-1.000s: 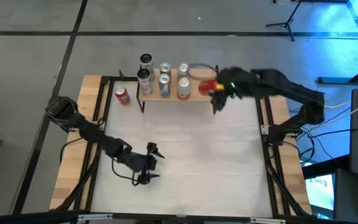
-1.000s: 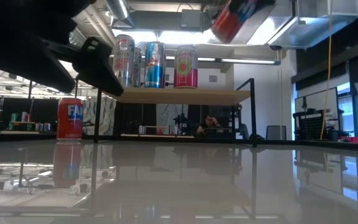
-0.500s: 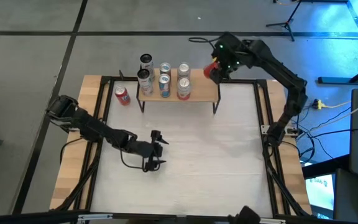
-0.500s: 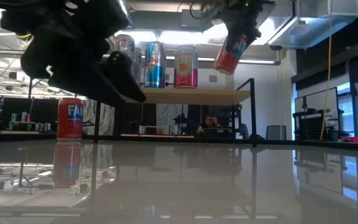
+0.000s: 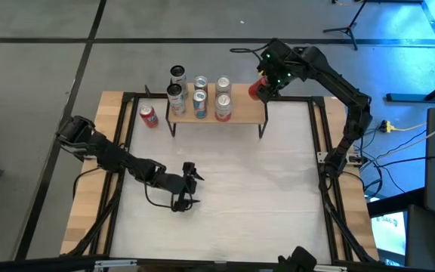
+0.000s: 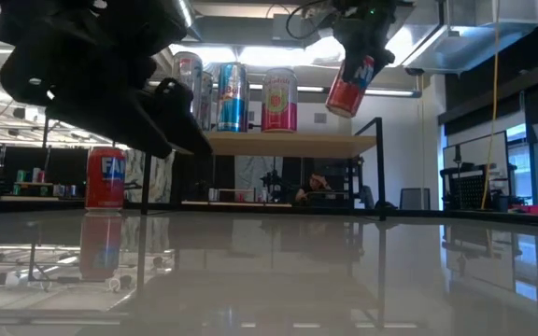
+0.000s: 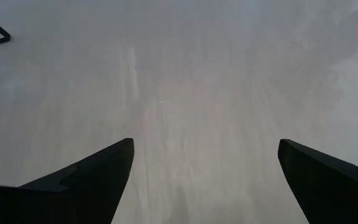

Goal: Place canned beverage on shelf
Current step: Put the right red soda can on the shelf

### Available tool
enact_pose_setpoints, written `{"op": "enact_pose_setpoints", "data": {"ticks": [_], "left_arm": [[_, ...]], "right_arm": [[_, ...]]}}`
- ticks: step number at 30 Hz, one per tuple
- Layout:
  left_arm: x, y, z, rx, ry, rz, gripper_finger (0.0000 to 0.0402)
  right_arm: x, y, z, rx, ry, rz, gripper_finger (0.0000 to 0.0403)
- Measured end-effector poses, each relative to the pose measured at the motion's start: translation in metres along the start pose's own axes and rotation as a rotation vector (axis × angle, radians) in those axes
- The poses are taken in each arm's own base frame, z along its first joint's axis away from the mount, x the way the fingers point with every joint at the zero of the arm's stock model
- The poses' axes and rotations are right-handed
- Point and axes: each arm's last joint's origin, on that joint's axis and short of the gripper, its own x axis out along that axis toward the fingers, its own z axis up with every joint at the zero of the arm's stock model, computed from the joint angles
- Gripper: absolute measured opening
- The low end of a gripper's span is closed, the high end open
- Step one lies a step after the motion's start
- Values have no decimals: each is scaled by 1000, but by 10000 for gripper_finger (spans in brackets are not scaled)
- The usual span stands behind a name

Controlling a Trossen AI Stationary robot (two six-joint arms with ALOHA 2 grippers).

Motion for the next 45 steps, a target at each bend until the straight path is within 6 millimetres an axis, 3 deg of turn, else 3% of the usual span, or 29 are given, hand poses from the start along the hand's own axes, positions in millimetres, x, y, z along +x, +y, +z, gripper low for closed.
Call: {"op": "enact_pose_setpoints", "data": {"ticks": [6, 17, 24, 30, 39, 45], "left_arm": [[1, 5, 4, -21, -33, 13, 389], [4, 20, 5, -48, -36, 55, 389], [6, 26, 5, -58, -32, 70, 389], [6, 26, 4, -57, -31, 70, 389], [6, 25, 4, -57, -31, 67, 389], [6, 25, 4, -58, -30, 66, 389]], "right_arm": [[5, -2, 7, -67, -43, 15, 291], [49, -9, 14, -102, 110, 61, 291], [60, -13, 17, -112, 124, 66, 291], [61, -13, 17, -119, 116, 60, 296], [60, -12, 20, -122, 95, 57, 359], [60, -12, 20, -133, 90, 57, 375]]}}
